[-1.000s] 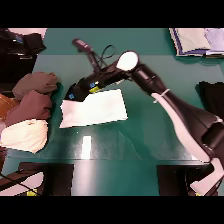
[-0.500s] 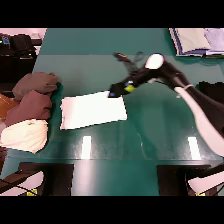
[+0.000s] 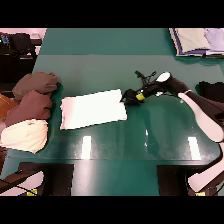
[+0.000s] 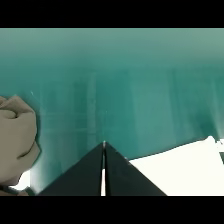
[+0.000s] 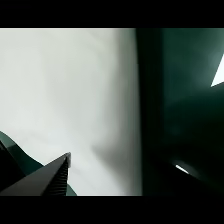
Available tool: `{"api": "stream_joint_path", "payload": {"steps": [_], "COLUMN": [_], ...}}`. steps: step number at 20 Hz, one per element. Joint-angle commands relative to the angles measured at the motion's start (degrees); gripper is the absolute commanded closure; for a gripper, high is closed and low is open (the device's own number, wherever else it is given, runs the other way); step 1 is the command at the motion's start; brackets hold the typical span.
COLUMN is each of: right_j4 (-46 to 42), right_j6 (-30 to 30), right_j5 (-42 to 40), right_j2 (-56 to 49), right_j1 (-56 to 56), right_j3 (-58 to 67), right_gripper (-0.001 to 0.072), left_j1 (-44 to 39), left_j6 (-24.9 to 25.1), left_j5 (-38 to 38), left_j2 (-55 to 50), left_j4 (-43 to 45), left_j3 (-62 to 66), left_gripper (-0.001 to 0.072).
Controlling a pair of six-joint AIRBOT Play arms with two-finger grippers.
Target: Fold the shirts.
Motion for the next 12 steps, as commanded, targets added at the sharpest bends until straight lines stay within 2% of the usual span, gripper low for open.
{"api": "stream_joint_path", "payload": {"steps": [1, 3, 5, 6, 7, 12], "right_j4": [5.75, 5.79, 5.07, 3.61, 2.38, -5.31], "right_j6": [0.04, -0.11, -0.13, -0.11, -0.07, 1.03], "right_j5": [-0.74, -0.57, -0.83, -0.85, -0.59, -0.26], "right_j2": [-6.75, -8.83, -9.75, -9.77, -9.7, -3.19], "right_j1": [5.35, 8.48, 10.38, 10.6, 10.51, 1.57], "right_j3": [6.84, 11.41, 15.19, 16.9, 18.71, 19.67], "right_gripper": [0.0213, 0.0369, 0.0615, 0.0677, 0.0696, 0.0696], "left_j1": [-0.04, -0.04, -0.17, -0.52, -1.29, -9.46], "left_j6": [0.02, 0.0, 0.0, 0.0, 0.02, 0.02], "left_j5": [0.24, 0.22, 0.22, 0.22, 0.22, 0.52], "left_j2": [0.04, 0.04, 0.04, 0.04, 0.04, 0.04], "left_j4": [-0.26, -0.79, -2.29, -2.4, -2.32, -2.27], "left_j3": [0.0, 0.0, 0.0, 0.0, 0.0, 0.0], "left_gripper": [0.068, 0.068, 0.068, 0.068, 0.0681, 0.0681]}}
